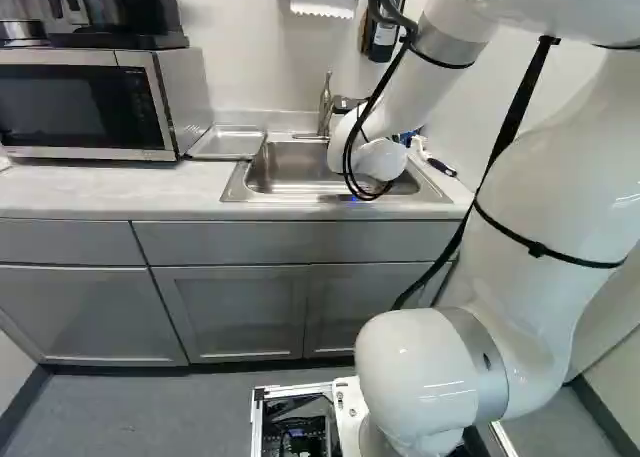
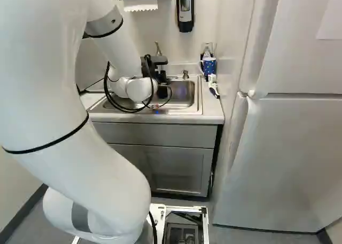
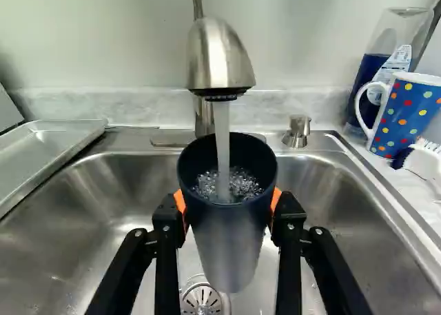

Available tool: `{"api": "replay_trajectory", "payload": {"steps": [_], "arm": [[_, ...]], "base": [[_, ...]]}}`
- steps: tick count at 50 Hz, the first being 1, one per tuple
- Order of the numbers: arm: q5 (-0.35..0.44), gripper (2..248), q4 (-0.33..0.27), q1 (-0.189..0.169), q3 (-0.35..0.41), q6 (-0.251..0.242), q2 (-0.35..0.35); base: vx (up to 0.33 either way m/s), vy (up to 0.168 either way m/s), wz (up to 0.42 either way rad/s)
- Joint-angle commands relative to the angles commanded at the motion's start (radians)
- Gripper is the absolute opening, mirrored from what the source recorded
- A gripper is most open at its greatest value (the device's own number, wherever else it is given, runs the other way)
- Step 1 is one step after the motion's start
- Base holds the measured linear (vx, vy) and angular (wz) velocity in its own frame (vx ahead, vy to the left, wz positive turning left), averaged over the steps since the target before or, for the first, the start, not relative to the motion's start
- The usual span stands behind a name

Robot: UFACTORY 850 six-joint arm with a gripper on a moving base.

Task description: Rinse the cup and place it in the tray

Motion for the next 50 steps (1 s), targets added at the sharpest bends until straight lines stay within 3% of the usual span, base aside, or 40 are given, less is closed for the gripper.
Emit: {"api": "replay_trajectory", "payload": {"steps": [50], "arm": [[0.0, 125, 0.0, 0.001, 0.0, 0.0, 0.0]], "base": [[0.0, 0.0, 0.0]]}}
